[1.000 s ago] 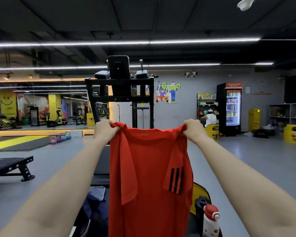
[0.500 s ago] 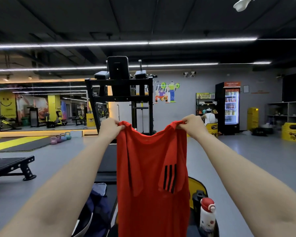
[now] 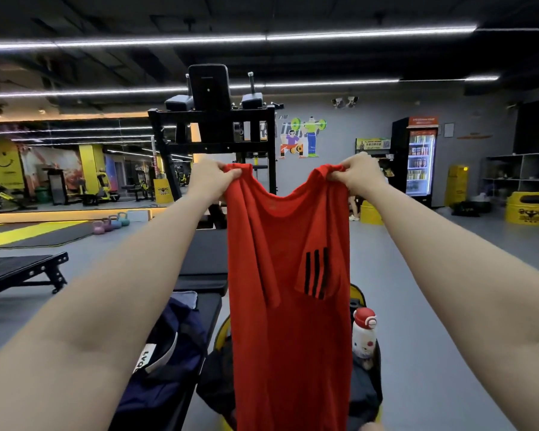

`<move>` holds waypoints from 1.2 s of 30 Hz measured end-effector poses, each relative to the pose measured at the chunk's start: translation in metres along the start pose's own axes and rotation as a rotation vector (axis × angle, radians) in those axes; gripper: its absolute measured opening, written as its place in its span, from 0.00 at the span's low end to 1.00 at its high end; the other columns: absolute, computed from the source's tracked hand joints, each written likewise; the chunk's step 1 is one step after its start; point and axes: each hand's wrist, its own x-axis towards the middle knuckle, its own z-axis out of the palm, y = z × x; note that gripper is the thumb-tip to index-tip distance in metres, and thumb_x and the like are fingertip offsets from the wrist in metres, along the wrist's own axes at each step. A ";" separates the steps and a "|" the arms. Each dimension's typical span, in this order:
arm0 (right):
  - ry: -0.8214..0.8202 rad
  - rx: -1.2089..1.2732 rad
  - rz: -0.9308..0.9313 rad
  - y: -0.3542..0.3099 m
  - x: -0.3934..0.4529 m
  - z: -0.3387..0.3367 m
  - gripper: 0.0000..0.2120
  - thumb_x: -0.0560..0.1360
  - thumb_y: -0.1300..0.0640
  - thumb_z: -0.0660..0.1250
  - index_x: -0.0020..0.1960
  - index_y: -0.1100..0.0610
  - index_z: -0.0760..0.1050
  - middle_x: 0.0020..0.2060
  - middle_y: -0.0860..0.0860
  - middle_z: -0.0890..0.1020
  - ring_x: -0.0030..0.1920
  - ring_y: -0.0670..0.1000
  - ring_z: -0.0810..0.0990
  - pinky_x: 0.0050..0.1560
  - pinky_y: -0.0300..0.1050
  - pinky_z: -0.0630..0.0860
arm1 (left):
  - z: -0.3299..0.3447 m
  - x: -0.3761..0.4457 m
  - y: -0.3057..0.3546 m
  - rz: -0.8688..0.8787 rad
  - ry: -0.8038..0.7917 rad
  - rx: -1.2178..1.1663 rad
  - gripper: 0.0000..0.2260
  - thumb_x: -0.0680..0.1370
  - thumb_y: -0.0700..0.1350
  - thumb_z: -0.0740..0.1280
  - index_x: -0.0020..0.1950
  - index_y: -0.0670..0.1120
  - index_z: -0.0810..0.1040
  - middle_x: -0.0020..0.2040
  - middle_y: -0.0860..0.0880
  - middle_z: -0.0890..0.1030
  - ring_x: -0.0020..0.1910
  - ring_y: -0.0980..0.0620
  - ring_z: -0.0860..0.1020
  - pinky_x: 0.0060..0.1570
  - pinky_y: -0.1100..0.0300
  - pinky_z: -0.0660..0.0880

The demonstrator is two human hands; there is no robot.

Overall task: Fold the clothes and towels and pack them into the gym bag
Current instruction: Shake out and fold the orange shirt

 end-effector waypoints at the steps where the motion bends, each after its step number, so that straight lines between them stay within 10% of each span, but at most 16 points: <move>1: -0.012 0.000 0.007 -0.001 0.000 0.000 0.14 0.74 0.53 0.71 0.36 0.62 0.77 0.26 0.52 0.72 0.25 0.48 0.72 0.18 0.29 0.64 | 0.000 -0.003 0.002 -0.006 -0.018 -0.009 0.11 0.78 0.45 0.67 0.52 0.37 0.78 0.43 0.42 0.78 0.33 0.47 0.78 0.21 0.67 0.75; 6: -0.136 -0.050 0.101 0.013 -0.001 0.022 0.12 0.73 0.55 0.73 0.37 0.62 0.77 0.29 0.55 0.76 0.17 0.41 0.73 0.20 0.31 0.69 | 0.014 -0.013 -0.016 -0.112 -0.138 -0.002 0.11 0.77 0.45 0.68 0.53 0.38 0.77 0.42 0.40 0.78 0.31 0.48 0.78 0.20 0.64 0.75; 17: -0.498 -0.155 0.331 0.116 -0.024 0.153 0.13 0.73 0.55 0.72 0.47 0.67 0.81 0.40 0.62 0.81 0.36 0.59 0.80 0.30 0.39 0.76 | 0.103 -0.032 -0.163 -0.382 -0.329 0.117 0.09 0.75 0.48 0.71 0.44 0.42 0.80 0.38 0.43 0.80 0.31 0.47 0.81 0.27 0.58 0.80; 23: -0.485 -0.194 0.408 0.165 -0.025 0.222 0.17 0.72 0.55 0.72 0.27 0.54 0.70 0.31 0.57 0.76 0.36 0.56 0.77 0.36 0.45 0.73 | 0.152 -0.033 -0.234 -0.462 -0.360 0.161 0.08 0.76 0.48 0.70 0.41 0.45 0.79 0.33 0.46 0.79 0.25 0.52 0.77 0.26 0.62 0.74; 36: -0.520 -0.132 0.458 0.240 0.050 0.357 0.09 0.74 0.56 0.71 0.46 0.62 0.82 0.40 0.59 0.81 0.41 0.57 0.78 0.34 0.42 0.66 | 0.256 0.038 -0.341 -0.608 -0.270 0.074 0.06 0.77 0.45 0.68 0.43 0.43 0.80 0.34 0.45 0.80 0.22 0.53 0.76 0.18 0.66 0.70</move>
